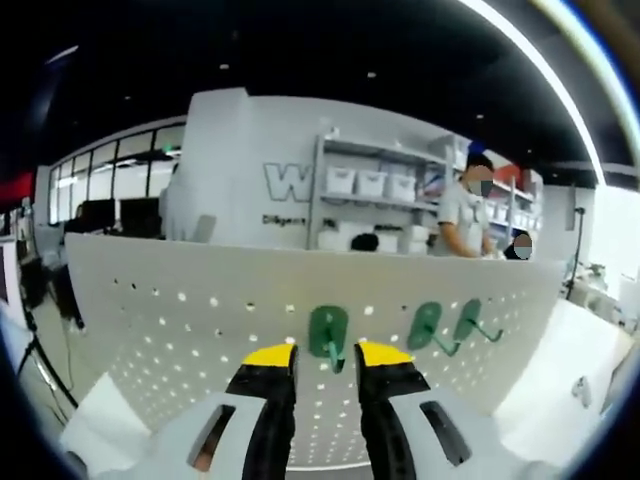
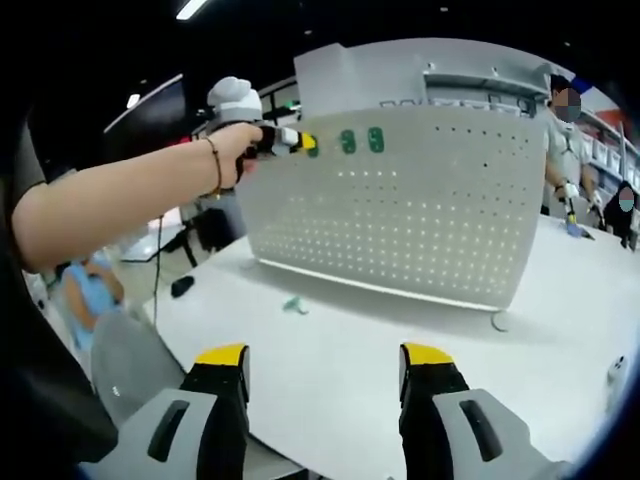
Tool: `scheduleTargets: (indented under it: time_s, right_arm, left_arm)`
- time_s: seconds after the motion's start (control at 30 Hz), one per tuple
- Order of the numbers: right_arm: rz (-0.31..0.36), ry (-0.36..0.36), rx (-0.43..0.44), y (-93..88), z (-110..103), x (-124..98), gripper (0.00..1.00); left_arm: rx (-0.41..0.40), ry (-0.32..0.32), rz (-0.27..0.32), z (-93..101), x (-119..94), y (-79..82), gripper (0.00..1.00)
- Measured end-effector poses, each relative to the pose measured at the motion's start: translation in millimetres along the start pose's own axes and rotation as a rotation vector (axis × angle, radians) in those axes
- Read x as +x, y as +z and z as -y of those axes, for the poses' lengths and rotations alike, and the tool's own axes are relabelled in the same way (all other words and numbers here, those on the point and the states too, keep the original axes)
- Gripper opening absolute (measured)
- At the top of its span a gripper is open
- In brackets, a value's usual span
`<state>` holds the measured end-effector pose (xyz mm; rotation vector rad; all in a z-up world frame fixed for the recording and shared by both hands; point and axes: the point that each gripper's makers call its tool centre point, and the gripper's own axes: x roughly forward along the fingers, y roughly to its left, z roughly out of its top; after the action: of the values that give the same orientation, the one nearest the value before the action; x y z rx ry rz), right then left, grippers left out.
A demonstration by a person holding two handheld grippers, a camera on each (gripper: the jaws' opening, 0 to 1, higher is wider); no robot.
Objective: Insert the hook assembly into the mounting plate slot until the hook locks in place.
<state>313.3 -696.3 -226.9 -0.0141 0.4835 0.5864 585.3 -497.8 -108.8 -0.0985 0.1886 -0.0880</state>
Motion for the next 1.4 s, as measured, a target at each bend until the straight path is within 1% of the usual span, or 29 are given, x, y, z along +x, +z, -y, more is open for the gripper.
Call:
scheduleTargets:
  time_s: [0.07,0.1,0.23,0.33,0.47,0.57,0.63,0.83,1.03,1.17,1.23,1.3,1.4]
  right_arm:
    - [-0.002,-0.001,-0.003,-0.1,0,0,0.61]
    - [-0.001,-0.002,-0.003,0.0,0,0,0.61]
    - [-0.002,-0.001,-0.005,-0.5,-2,1,0.61]
    - [-0.004,0.001,-0.007,-1.5,-5,1,0.61]
    - [-0.003,0.003,-0.012,-1.2,-8,1,0.61]
    - [-0.002,0.005,-0.015,-0.8,-11,1,0.61]
    - [-0.001,0.007,-0.016,-0.5,-12,1,0.61]
    - [0.001,0.013,-0.02,-0.9,-16,2,0.61]
    - [0.003,0.016,-0.02,-2.3,-19,2,0.61]
    - [0.003,0.019,-0.019,-3.6,-21,1,0.61]
    - [0.003,0.021,-0.022,-3.8,-22,1,0.61]
    - [0.004,0.022,-0.026,-3.0,-23,0,0.61]
    - [0.015,0.02,-0.045,0.9,-23,0,0.61]
  left_arm:
    - [0.015,-0.003,-0.005,1.2,-2,-1.0,0.26]
    - [0.026,-0.009,-0.009,2.2,-3,-1.7,0.28]
    - [0.022,-0.017,-0.028,3.4,-5,-6.2,0.45]
    - [0.04,-0.046,-0.027,9.1,-10,-7.5,0.51]
    - [0.036,-0.072,-0.031,13.4,-17,-10.1,0.61]
    - [0.028,-0.084,-0.033,14.9,-25,-12.2,0.69]
    - [0.018,-0.099,-0.02,17.4,-30,-12.0,0.75]
    - [0.024,-0.129,-0.063,20.1,-51,-26.5,0.87]
    - [0.027,-0.143,-0.086,14.4,-72,-35.4,0.94]
    - [0.034,-0.149,-0.102,13.9,-81,-42.2,0.99]
    - [0.051,-0.166,-0.118,15.7,-86,-48.7,0.99]
    - [0.065,-0.189,-0.115,20.1,-93,-54.8,0.99]
    - [0.113,-0.22,-0.164,26.7,-105,-74.5,1.0]
